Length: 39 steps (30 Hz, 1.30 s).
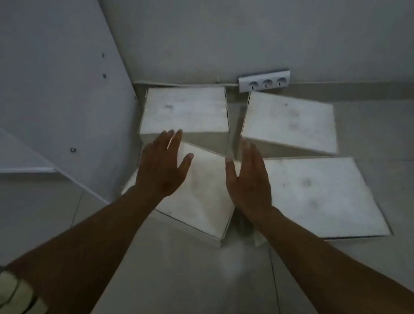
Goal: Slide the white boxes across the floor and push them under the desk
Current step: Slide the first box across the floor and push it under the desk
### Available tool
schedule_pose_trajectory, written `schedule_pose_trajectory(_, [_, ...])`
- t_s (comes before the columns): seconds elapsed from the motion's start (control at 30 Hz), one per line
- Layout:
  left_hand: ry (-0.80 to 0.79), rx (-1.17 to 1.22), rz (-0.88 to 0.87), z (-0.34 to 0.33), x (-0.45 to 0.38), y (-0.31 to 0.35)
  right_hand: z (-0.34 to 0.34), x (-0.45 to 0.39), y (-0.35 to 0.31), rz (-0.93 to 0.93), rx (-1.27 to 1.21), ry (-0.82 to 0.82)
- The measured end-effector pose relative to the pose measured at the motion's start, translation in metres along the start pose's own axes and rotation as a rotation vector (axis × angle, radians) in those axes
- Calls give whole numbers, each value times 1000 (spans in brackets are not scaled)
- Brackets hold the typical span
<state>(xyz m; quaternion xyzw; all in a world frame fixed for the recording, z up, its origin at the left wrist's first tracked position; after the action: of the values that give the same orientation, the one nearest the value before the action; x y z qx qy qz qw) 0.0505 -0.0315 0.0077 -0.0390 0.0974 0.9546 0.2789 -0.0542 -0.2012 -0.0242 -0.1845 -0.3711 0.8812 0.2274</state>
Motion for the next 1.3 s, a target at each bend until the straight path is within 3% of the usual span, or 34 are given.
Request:
schedule_pose_trajectory(0.17, [-53, -42, 31, -42, 10, -30, -36, 24, 40, -192, -110, -1])
schedule_pose_trajectory(0.43, [-60, -63, 203, -76, 23, -73, -65, 38, 59, -256, -168, 44])
schedule_pose_trajectory(0.7, [-241, 168, 489, -91, 11, -107, -82, 46, 73, -517, -398, 95])
schedule_pose_trajectory(1.0, [-227, 195, 535, -91, 1, -118, -81, 44, 74, -497, -566, 137])
schedule_pose_trajectory(1.3, [-202, 142, 563, -73, 32, -107, -60, 50, 75, -467, -489, 26])
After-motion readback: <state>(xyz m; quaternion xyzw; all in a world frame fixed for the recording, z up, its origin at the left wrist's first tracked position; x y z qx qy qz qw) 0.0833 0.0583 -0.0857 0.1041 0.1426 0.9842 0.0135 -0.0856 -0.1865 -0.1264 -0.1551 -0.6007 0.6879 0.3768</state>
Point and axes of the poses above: each hand's wrist, its own x-axis away from the middle knuckle, its own z-axis out of the back of the hand, y = z × x, the point moved 6 cm from there along -x, towards the middle knuckle, and after that the axes turned 6 degrees about -x, right-handed, at the moved point
